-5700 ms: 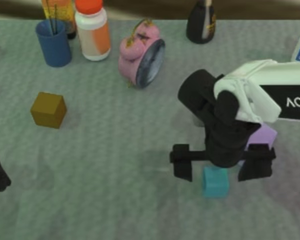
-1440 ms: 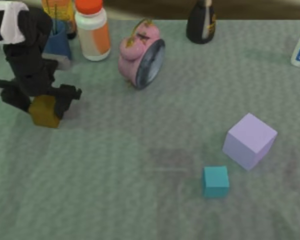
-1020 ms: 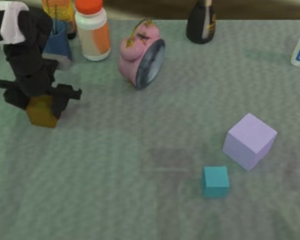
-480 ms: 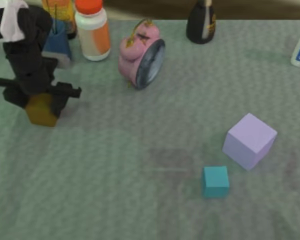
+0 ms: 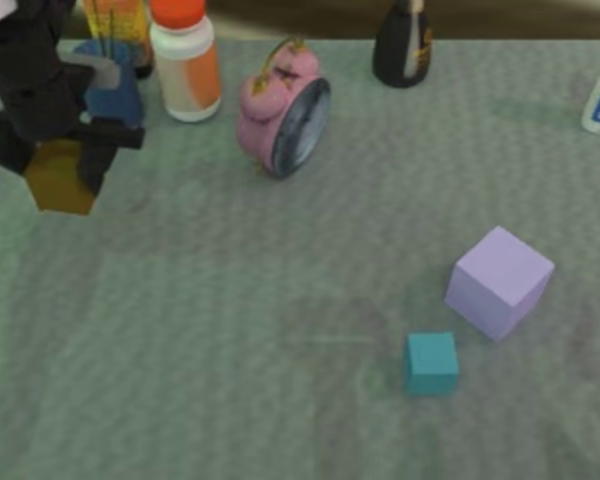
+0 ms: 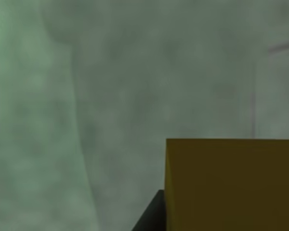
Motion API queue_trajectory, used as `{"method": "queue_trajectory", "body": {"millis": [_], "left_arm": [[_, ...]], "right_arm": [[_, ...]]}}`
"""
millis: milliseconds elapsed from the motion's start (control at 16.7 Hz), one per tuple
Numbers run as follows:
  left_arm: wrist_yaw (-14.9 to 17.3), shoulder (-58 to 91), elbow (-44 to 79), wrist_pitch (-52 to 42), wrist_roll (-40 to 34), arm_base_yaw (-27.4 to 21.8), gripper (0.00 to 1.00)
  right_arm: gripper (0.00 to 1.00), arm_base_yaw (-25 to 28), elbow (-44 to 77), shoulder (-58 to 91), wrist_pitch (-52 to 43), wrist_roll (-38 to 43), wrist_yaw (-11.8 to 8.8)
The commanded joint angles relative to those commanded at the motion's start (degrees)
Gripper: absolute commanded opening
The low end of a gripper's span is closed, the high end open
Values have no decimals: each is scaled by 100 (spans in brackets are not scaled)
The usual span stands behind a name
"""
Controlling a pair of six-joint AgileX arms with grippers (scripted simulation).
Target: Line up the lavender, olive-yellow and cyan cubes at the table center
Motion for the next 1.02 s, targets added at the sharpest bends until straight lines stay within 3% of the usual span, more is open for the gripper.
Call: {"method": "queue_trajectory", "body": {"millis": [240,420,600,1020], "left_arm": [[-3,22,-10,12,-3,-44,0],[-13,28,11,-27,-379,-394,0],[-33,-18,-16,-83,-1287,-1123,0],[-76,-313,-304,-191,-4394,-3357,0]], "right_arm": [[100,0,0,0,0,0,0],[100,0,0,0,0,0,0],[100,0,0,0,0,0,0],[100,0,0,0,0,0,0]]}}
